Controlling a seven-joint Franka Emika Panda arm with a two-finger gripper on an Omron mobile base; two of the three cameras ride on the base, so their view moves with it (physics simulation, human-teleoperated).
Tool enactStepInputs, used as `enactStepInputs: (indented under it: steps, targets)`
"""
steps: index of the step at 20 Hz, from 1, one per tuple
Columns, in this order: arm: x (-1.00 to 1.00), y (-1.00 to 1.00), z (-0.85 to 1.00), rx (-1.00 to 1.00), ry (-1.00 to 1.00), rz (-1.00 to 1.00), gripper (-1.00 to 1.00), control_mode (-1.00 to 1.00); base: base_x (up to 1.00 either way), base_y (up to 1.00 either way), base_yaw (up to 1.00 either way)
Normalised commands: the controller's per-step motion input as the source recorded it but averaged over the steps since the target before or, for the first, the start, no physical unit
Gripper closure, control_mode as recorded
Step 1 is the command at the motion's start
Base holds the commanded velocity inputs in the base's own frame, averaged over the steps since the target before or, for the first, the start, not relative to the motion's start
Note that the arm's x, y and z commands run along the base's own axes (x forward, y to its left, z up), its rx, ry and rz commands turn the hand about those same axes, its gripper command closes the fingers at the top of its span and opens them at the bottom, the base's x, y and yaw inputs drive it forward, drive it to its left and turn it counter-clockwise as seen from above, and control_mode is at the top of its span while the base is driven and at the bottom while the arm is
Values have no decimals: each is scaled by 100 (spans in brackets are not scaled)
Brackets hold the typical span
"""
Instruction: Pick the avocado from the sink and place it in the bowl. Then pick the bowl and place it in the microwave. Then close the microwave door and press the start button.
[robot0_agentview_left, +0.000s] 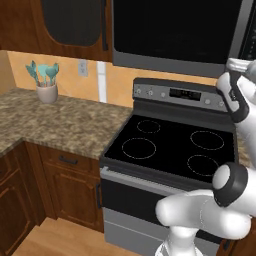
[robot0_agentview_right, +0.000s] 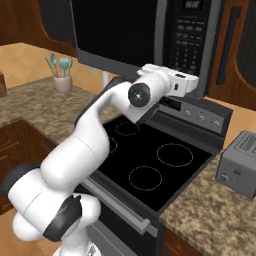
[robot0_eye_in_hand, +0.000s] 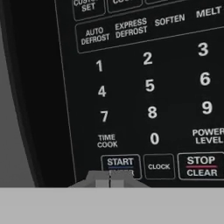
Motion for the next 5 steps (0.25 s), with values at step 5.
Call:
enactStepInputs:
  steps: [5]
  targets:
    - [52, -52, 0, 9, 0, 15, 100, -100, 0, 0, 0]
